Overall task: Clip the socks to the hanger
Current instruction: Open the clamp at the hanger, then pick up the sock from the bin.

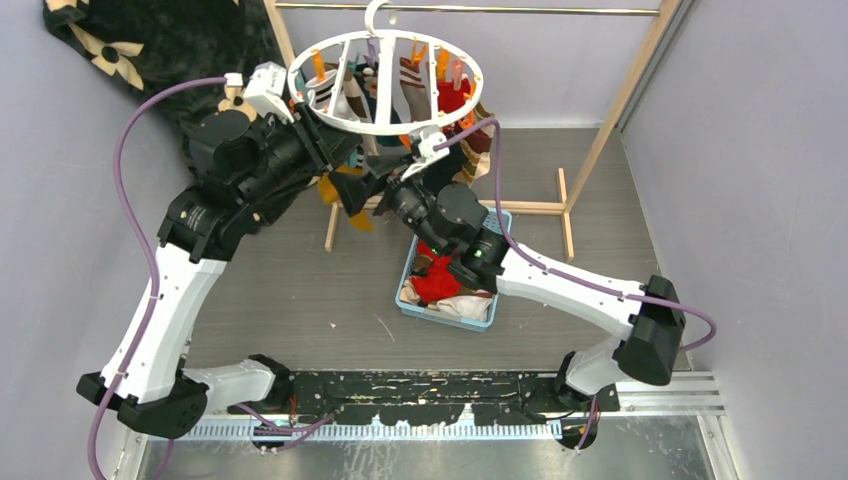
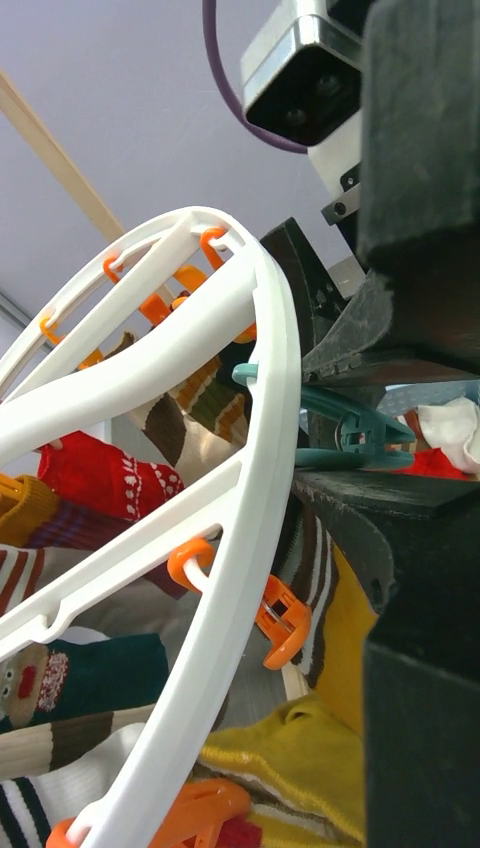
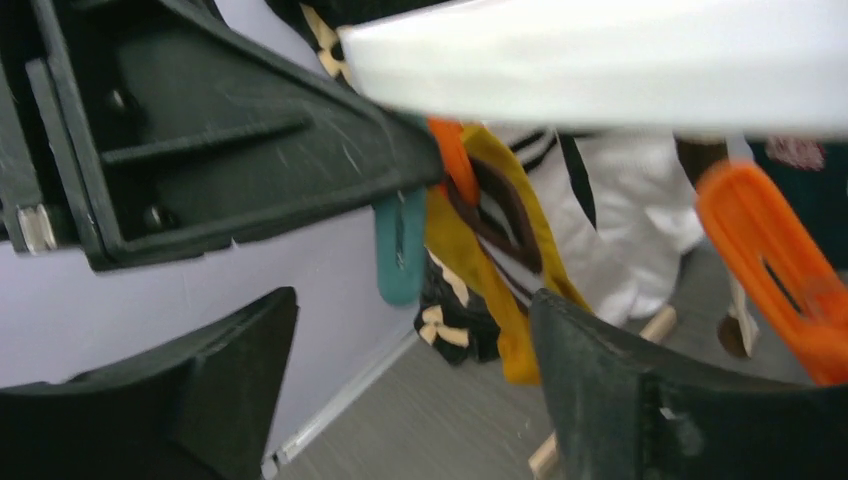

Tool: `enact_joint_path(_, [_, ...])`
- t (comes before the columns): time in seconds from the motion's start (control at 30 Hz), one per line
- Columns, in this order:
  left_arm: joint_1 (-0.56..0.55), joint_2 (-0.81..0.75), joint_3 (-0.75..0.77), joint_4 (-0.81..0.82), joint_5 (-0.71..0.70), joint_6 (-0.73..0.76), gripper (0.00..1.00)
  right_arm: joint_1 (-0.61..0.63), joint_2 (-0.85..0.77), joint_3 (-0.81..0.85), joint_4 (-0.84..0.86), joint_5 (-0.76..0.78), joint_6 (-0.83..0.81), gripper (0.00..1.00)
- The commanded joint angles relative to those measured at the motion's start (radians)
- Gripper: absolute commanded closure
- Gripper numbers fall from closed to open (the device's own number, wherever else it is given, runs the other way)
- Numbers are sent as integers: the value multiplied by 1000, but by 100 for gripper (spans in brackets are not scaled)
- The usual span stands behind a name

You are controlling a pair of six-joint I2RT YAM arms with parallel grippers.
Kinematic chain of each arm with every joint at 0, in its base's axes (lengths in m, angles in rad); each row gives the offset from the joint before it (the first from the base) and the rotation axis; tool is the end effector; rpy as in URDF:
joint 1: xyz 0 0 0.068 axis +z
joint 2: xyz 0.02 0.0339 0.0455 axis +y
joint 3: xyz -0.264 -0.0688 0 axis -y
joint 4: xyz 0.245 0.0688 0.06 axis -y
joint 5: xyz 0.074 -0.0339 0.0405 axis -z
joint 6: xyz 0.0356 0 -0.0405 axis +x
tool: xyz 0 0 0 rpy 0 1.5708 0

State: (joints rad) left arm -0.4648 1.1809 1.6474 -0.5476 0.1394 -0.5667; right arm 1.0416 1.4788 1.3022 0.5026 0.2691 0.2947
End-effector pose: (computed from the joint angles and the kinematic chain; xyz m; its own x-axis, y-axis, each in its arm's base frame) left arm 0.1948 -0.1032 0.5126 -0.3659 -0.4113 -0.8349 0.4401 0.7140 -0.5446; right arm 0.1849 0.2974 0.4271 -0.0501 0.4690 -0.8818 -0.7216 0.5934 0.3566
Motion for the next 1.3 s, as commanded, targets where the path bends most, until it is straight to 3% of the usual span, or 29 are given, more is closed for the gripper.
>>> enact_joint_path(0.0, [1,-14,26,45,-35,15,89,4,-151,-69,-55,70,14,2])
enact_joint_path(0.17, [2,-24,17,37,-37,17,92,3,-315,-186,-308,196,218,0])
enact_joint_path(0.27, [2,-27,19,26,-36,19,93,-9,-397,-189,-569,168,201,0])
enact_joint_path(0.4, [1,-26,23,16,-32,18,97,-11,-494,-311,-692,200,225,0])
enact_joint_path(0.57, [2,-27,23,15,-32,20,100,-11,-467,-281,-1034,201,330,18])
enact_joint_path(0.7, [2,-25,23,14,-31,18,100,-11,-443,-296,-1165,223,402,30])
enact_joint_path(0.9, [1,-29,24,9,-26,17,100,-54,-378,-370,-1141,256,417,34])
enact_joint_path(1.03, [2,-29,24,6,-15,10,100,-181,-335,-452,-938,88,345,34])
enact_joint_path(1.27, [2,-31,22,5,-11,14,100,-318,-197,-468,-699,-68,231,38])
